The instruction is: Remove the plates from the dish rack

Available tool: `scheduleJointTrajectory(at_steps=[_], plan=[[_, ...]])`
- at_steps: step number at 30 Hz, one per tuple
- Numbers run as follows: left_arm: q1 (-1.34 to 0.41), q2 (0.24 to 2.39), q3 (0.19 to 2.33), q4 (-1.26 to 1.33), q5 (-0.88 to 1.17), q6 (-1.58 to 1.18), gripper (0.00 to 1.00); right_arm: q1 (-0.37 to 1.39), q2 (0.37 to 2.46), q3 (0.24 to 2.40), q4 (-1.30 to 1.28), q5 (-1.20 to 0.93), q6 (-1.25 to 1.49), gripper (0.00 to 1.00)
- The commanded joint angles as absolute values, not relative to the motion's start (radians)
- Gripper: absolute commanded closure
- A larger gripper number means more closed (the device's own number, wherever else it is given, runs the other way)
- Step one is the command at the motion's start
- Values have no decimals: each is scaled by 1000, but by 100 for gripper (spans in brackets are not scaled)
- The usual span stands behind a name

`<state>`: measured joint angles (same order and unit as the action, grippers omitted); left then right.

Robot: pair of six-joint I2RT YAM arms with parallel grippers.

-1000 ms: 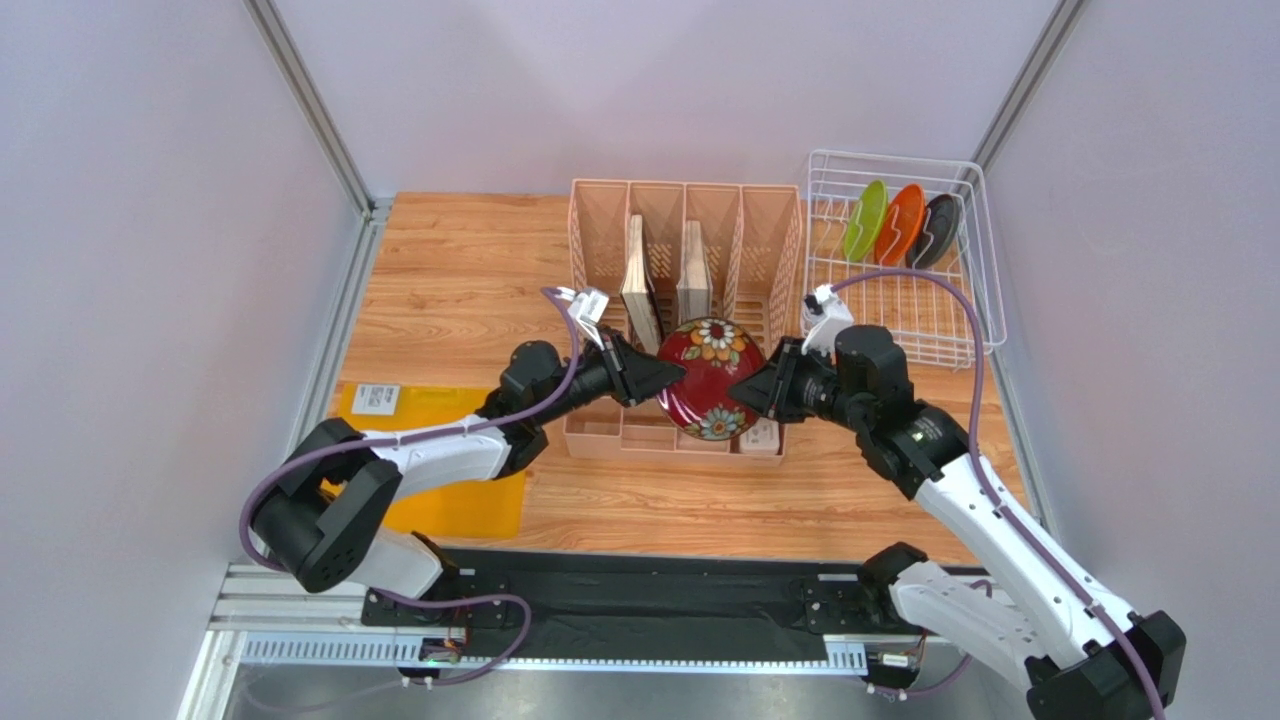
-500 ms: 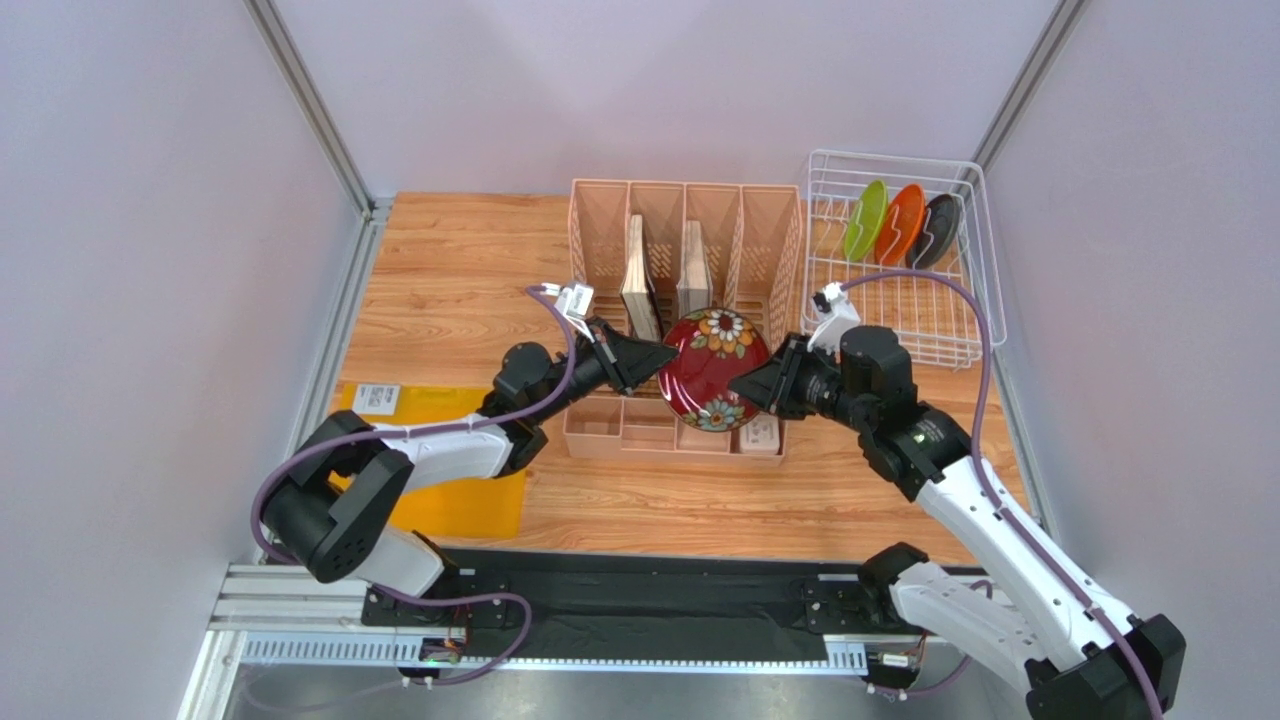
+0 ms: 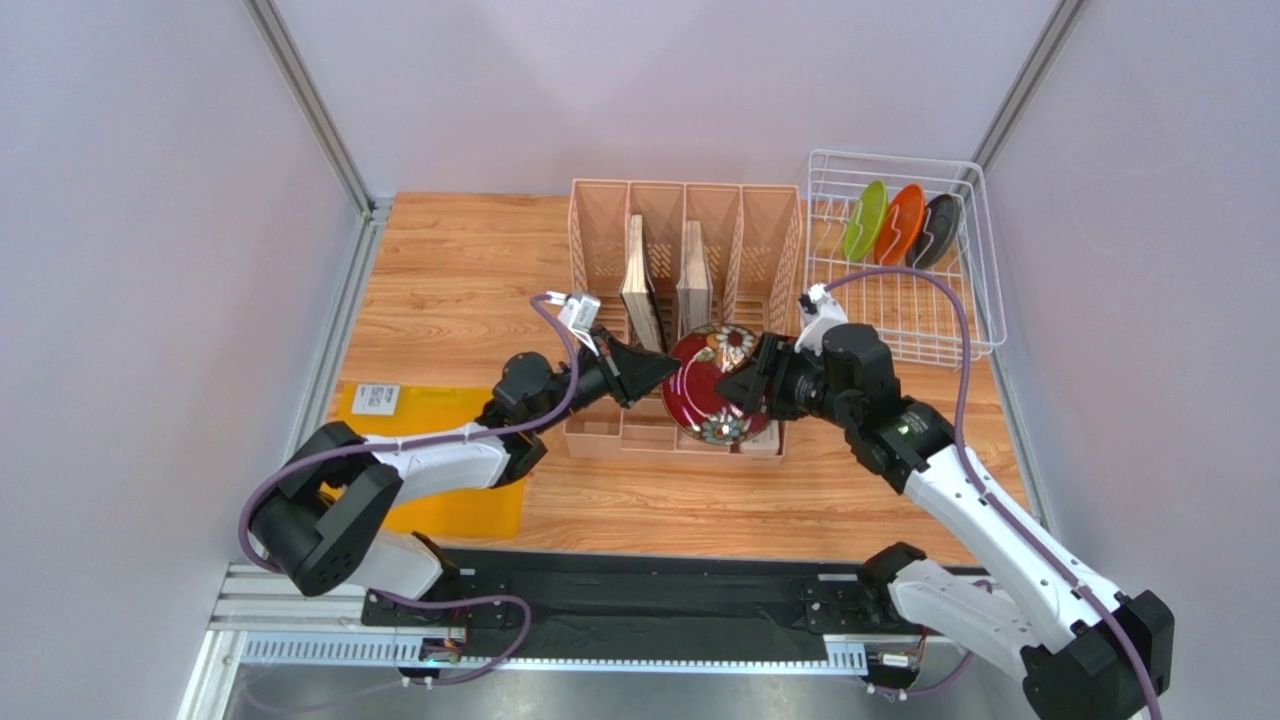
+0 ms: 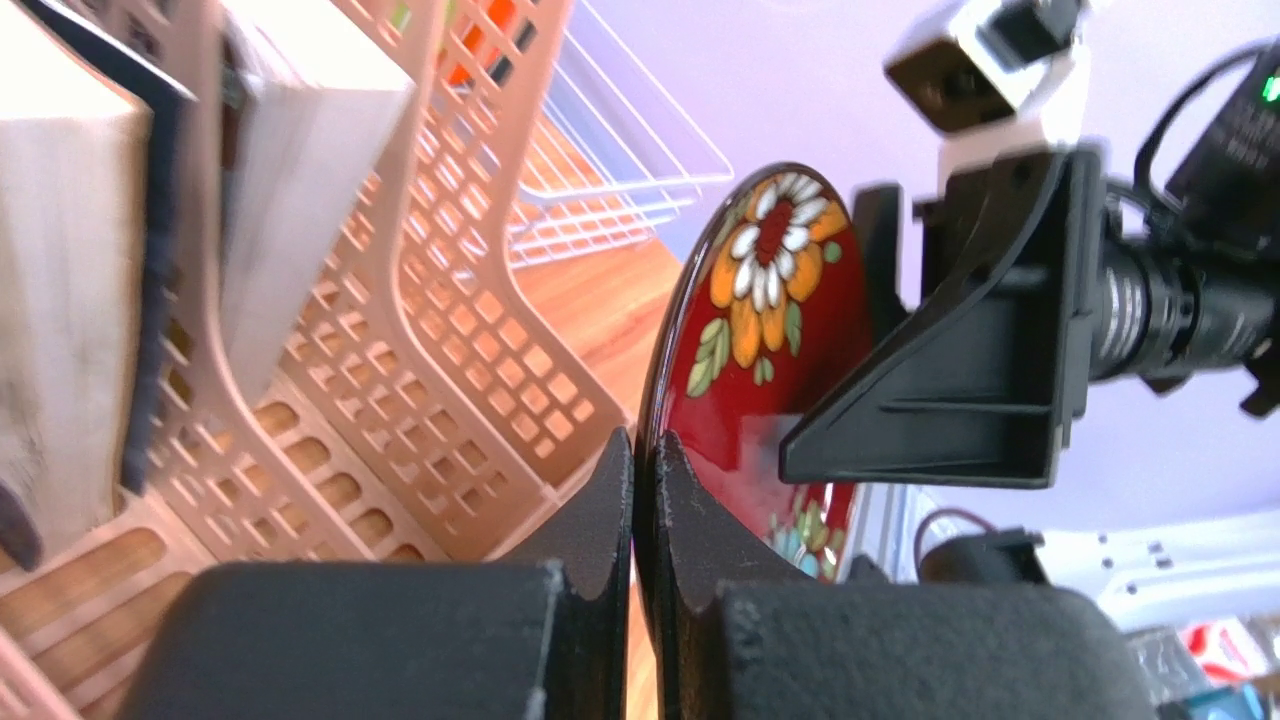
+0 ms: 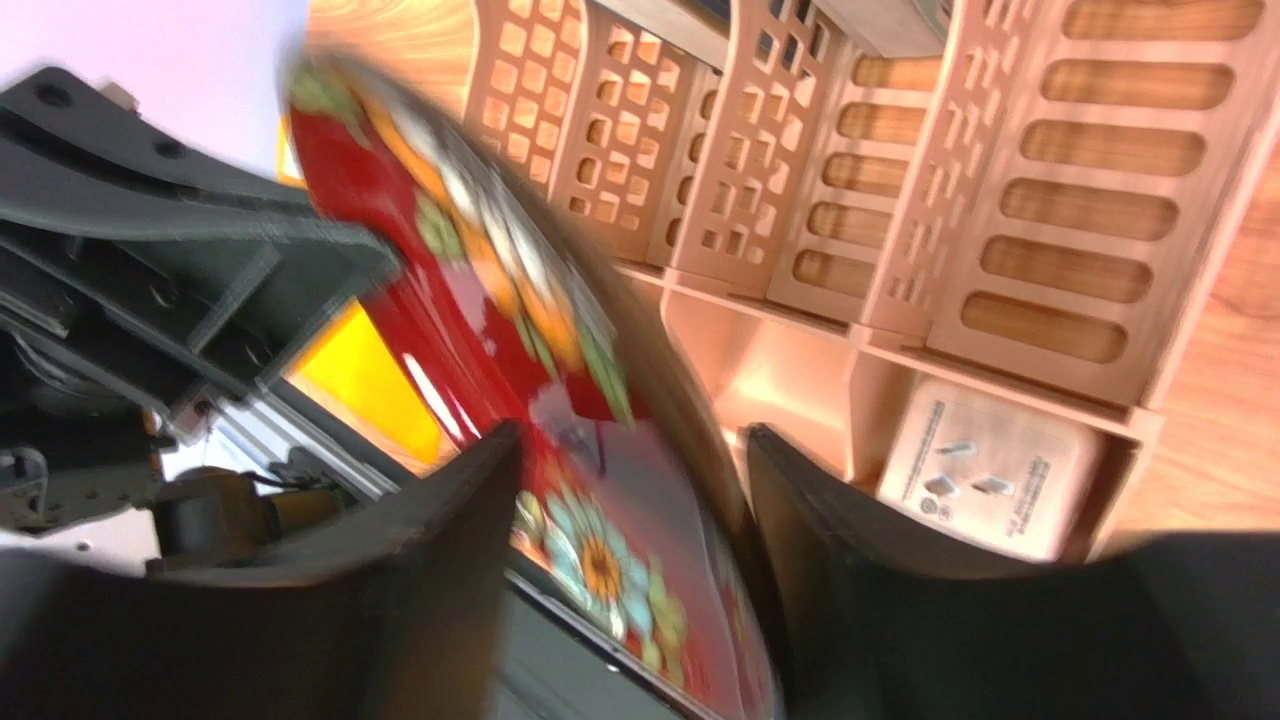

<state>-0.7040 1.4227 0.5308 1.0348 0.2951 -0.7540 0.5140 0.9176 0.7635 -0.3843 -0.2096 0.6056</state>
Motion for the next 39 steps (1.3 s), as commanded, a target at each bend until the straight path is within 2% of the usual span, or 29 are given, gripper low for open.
scheduleJointTrajectory(at_steps=[1,5,10,13,16,19,32,35,39], plan=[[-749,1361,535,1034,345,-686,100,535,907,799,-302,-184,594,31],[-749,1328,537,983,321,-654,100,535,891,801,-310,-157,575,33],[-749,1316,535,951,296,-644,100,535,890,810,-331,-143,566,28],[-746,1283,543,865,255,-606,100,532,862,837,-400,-45,520,26],[-709,1227,534,778,221,-571,100,534,799,865,-452,60,476,13],[-657,1151,515,700,198,-549,100,532,749,894,-492,138,454,9],[-476,718,528,157,3,-422,100,520,715,979,-575,369,390,4],[-436,605,555,51,-58,-399,100,506,719,1002,-586,376,390,4],[-393,571,587,-20,-126,-364,100,499,735,1012,-580,368,397,4]])
